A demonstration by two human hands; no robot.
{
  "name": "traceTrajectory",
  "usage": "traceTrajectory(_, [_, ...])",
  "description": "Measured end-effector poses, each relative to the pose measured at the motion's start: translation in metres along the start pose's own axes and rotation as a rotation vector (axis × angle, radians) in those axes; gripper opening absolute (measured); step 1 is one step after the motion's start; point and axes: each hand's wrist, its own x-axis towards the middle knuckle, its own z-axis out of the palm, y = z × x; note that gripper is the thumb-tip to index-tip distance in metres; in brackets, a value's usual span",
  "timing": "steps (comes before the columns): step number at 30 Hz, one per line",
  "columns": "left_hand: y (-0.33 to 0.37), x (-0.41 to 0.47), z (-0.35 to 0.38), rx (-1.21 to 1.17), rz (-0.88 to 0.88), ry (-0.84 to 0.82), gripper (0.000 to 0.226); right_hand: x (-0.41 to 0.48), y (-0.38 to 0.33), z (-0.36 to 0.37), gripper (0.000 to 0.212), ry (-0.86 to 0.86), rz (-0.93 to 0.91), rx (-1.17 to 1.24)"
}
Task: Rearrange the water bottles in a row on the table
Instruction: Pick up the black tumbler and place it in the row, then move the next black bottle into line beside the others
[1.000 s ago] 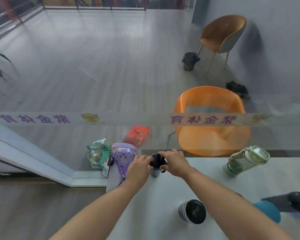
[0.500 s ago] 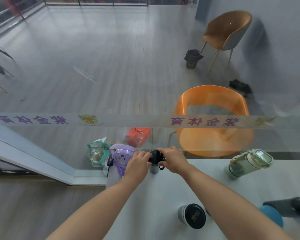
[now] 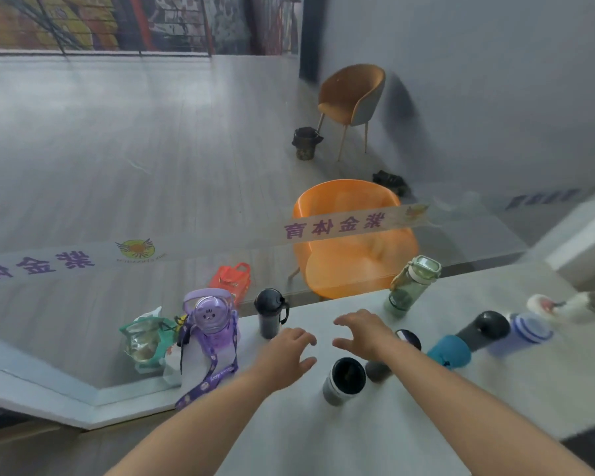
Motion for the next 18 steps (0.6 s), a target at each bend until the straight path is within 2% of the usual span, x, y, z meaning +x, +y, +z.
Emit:
traceTrajectory(2, [0.017, -0.005, 0.013, 0.042, 0.089, -0.059, 0.043, -0.031, 0.008, 0.007, 0.067, -0.070, 0.045, -0.018])
traceTrajectory(5, [0.034, -0.013, 0.038, 0.114, 0.145, -0.086, 0.053, -0.066, 0.011, 0.024, 0.066, -0.104, -0.018, -0.165])
traceTrajectory(9, [0.050, -0.019, 0.062, 0.111, 0.051, -0.031, 0.056, -0.073, 0.014, 0.048, 0.068, -0.035, -0.084, -0.259])
traceTrajectory(13, [0.055, -0.016, 0.076, 0.068, -0.017, 0.078, 0.040, -0.055, 0.020, 0.054, 0.060, -0.020, -0.171, -0.308])
traceTrajectory(18, [0.046, 0.010, 0.073, 0.070, -0.085, 0.162, 0.039, -0.016, 0.038, 0.040, 0.055, 0.019, -0.302, -0.281])
